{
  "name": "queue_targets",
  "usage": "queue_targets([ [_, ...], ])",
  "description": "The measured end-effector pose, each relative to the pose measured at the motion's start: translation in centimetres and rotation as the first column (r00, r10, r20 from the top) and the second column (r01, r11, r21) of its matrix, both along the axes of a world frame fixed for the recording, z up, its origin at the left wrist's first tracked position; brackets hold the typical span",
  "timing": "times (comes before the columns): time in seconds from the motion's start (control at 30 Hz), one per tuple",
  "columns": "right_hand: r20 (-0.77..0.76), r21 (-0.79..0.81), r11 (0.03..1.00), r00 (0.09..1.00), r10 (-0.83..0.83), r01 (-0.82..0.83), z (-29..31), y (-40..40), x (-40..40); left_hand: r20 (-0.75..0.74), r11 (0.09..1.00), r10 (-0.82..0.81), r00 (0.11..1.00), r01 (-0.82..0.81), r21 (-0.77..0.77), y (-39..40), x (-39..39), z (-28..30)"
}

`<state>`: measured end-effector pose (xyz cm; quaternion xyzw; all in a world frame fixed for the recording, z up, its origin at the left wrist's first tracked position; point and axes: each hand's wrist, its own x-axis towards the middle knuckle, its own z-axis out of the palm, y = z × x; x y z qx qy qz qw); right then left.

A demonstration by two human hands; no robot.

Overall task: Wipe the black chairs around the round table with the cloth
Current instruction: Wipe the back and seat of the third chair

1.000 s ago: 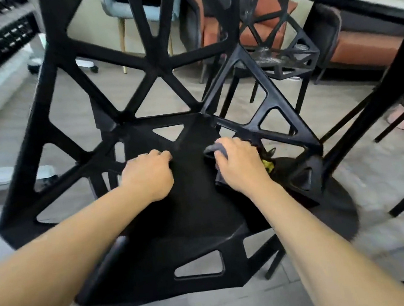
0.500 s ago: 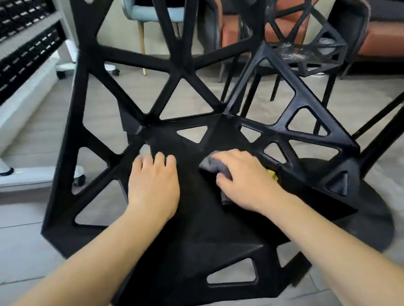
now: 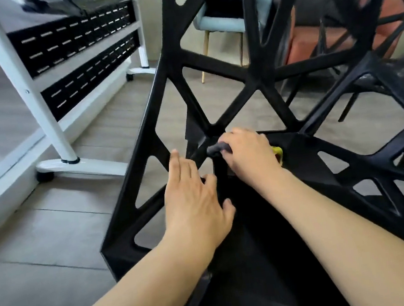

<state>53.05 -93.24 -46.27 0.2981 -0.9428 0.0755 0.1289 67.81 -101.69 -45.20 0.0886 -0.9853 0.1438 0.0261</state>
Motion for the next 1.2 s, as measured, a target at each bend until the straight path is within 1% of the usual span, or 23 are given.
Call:
queue_targets([
  [0.07,-0.015,0.034,0.999,0.999,-0.030,0.030,0.7,-1.9,-1.6,-0.002,1.000,-0.007,1.000,0.007,-0.019,0.1,-0.1,0.1],
  [0.17,0.004,0.049,0.993,0.995,-0.104,0.104,1.2,-4.0,-3.0,0.002,0.999,0.011,1.000,-0.011,-0.039,0.3,-0.1,0.0],
  [0.27,-0.034,0.102,0.975,0.981,-0.193,0.195,1.1,-5.1,-3.1,-0.004,0.999,0.010,1.000,-0.010,-0.035,0.2,-0.3,-0.1],
  [0.37,-0.081,0.097,0.956,0.960,-0.270,0.277,0.9,-6.3,-2.7,-0.006,0.999,0.017,1.000,-0.017,-0.038,0.0,-0.6,0.0],
  [0.43,-0.061,0.069,0.953,0.954,-0.292,0.296,0.7,-6.5,-2.6,-0.013,0.999,0.018,1.000,-0.019,-0.032,-0.1,-0.6,0.0],
  [0.5,-0.013,0.030,0.966,0.966,-0.256,0.257,0.6,-5.9,-2.9,-0.021,0.999,0.020,1.000,-0.021,-0.034,-0.1,-0.6,0.1],
  [0.57,0.037,0.026,0.983,0.982,-0.183,0.182,0.7,-4.8,-2.5,-0.017,0.999,0.022,1.000,-0.023,-0.029,-0.1,-0.6,0.0],
  [0.63,0.054,-0.003,0.994,0.993,-0.105,0.106,0.9,-3.2,-1.0,-0.023,1.000,0.015,1.000,-0.016,-0.021,-0.1,-0.7,0.0],
  [0.73,0.142,-0.095,0.994,0.988,0.067,-0.053,0.4,0.6,2.8,-0.054,1.000,0.006,0.999,-0.007,-0.025,-0.2,-0.7,-0.1],
  [0.8,0.176,-0.092,0.989,0.975,0.132,-0.118,-0.7,4.9,4.8,-0.067,0.999,0.005,0.998,-0.008,-0.042,-0.3,-0.6,-0.3],
  [0.83,0.142,-0.056,0.994,0.984,0.104,-0.097,-1.2,7.4,4.7,-0.068,0.999,0.004,0.998,-0.007,-0.051,-0.4,-0.6,-0.4],
  [0.87,0.082,-0.024,0.999,0.996,0.040,-0.038,-1.5,9.9,3.7,-0.070,0.998,-0.003,0.998,-0.002,-0.062,-0.5,-0.6,-0.4],
  [0.93,-0.011,0.011,0.985,0.985,-0.170,0.170,-1.7,13.6,-0.2,-0.059,0.996,-0.026,0.998,0.021,-0.090,-0.4,-0.5,-0.5],
  [0.97,-0.012,0.019,0.966,0.966,-0.259,0.259,-1.5,14.5,-1.9,-0.062,0.994,-0.033,0.998,0.026,-0.102,-0.4,-0.5,-0.5],
  [1.03,0.032,0.016,0.944,0.943,-0.331,0.331,-1.3,14.2,-3.5,-0.072,0.993,-0.036,0.997,0.028,-0.114,-0.5,-0.8,-0.7],
  [1.1,0.085,-0.002,0.951,0.948,-0.308,0.309,-1.3,12.5,-1.6,-0.079,0.994,-0.036,0.996,0.027,-0.108,-0.5,-0.7,-0.8],
  [1.13,0.122,-0.014,0.968,0.962,-0.246,0.249,-1.4,11.4,0.5,-0.083,0.994,-0.035,0.996,0.026,-0.109,-0.5,-0.7,-0.9],
  [1.2,0.189,-0.029,0.998,0.981,-0.044,0.051,-1.5,9.1,6.0,-0.088,0.994,-0.039,0.995,0.030,-0.109,-0.6,-0.7,-0.8],
])
